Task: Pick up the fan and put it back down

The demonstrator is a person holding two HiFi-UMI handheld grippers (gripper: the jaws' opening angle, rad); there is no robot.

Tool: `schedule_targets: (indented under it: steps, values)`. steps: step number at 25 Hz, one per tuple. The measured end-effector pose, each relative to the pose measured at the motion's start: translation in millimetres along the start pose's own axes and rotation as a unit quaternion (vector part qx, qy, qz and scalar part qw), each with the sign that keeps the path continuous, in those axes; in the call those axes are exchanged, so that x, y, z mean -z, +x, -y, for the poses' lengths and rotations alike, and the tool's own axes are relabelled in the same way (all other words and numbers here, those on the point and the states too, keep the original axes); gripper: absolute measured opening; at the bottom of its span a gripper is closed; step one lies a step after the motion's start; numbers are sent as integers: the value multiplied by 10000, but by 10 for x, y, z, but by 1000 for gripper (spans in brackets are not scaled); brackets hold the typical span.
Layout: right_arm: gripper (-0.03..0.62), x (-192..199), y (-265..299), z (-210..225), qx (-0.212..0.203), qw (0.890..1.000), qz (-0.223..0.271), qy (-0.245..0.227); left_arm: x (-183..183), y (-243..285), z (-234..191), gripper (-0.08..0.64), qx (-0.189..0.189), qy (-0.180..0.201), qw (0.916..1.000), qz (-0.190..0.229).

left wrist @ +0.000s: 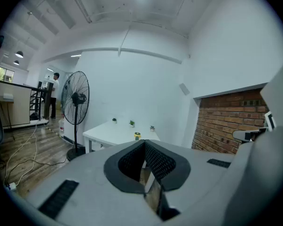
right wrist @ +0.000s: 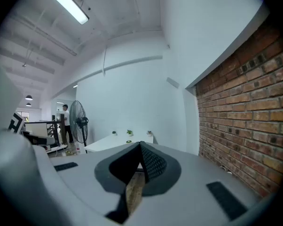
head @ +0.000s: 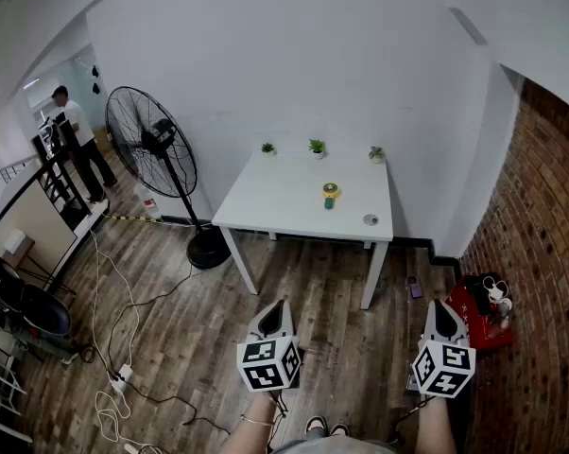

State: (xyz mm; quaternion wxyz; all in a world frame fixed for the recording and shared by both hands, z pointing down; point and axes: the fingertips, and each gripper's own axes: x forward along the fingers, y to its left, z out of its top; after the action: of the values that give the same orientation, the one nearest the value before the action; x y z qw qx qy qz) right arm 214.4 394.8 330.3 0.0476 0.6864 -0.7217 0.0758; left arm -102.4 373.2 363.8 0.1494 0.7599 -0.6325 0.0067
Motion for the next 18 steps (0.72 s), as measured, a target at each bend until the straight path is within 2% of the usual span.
schedule_targets:
  steps: [11,18]
  values:
    - [2,77,36,60,79,9999,-80,130,48,-24,-124,6,-156,-66,9998,-39]
    - [3,45,37,15,125,9999,-13,38,-15,8,-125,6,-74,46,10000,-29]
